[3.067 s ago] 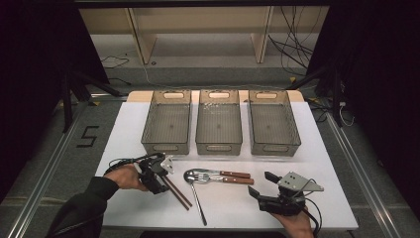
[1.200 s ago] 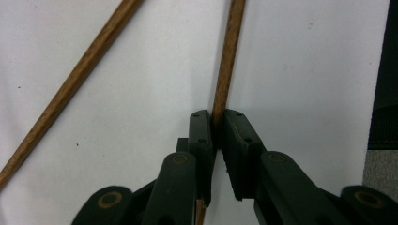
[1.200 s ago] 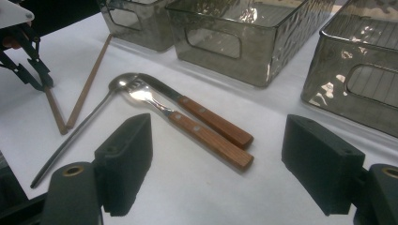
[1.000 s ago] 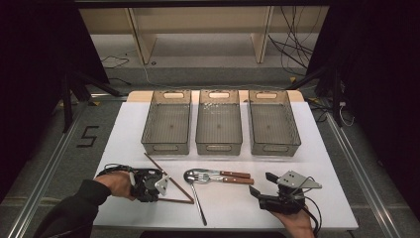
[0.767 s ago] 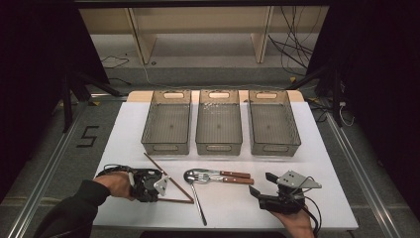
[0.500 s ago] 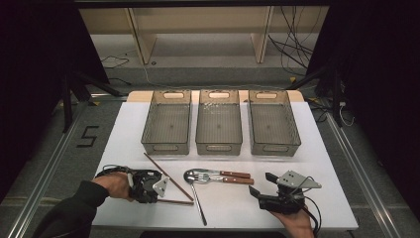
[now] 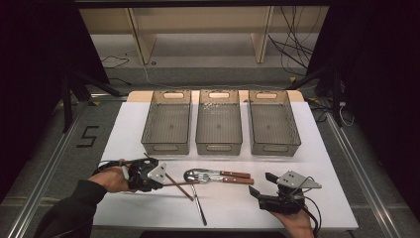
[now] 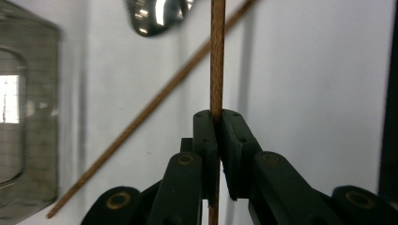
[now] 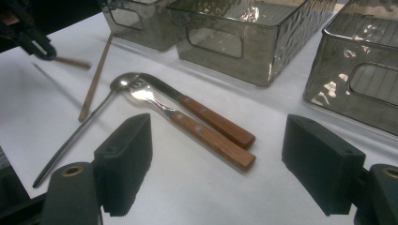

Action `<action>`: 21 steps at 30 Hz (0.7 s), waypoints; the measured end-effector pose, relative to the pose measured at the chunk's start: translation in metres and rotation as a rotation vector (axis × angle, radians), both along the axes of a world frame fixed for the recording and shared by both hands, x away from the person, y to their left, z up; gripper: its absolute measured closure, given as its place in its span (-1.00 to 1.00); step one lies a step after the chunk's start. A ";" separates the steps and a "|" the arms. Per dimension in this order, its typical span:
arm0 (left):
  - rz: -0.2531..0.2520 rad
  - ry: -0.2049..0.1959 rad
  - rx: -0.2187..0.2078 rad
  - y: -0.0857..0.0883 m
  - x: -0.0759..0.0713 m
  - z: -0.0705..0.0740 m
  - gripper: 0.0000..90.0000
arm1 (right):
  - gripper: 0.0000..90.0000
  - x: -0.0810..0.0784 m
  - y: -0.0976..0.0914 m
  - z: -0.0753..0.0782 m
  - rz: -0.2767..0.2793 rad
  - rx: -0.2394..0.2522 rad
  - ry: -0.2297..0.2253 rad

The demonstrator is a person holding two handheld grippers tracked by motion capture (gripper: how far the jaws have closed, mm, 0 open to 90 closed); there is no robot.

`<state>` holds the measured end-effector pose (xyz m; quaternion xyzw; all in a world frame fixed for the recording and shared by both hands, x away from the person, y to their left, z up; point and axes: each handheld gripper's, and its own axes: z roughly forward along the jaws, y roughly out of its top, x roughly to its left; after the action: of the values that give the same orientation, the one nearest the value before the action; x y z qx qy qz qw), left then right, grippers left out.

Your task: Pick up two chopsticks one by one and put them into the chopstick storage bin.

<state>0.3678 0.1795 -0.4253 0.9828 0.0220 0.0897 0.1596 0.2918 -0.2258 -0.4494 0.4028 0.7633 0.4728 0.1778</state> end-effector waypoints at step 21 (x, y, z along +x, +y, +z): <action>0.396 -0.101 -0.168 -0.013 0.036 0.046 0.88 | -0.44 0.000 -0.001 0.000 0.006 0.009 -0.001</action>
<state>0.4033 0.1666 -0.3792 0.9368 0.2141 0.1662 0.2213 0.2917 -0.2267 -0.4490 0.4010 0.7622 0.4771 0.1749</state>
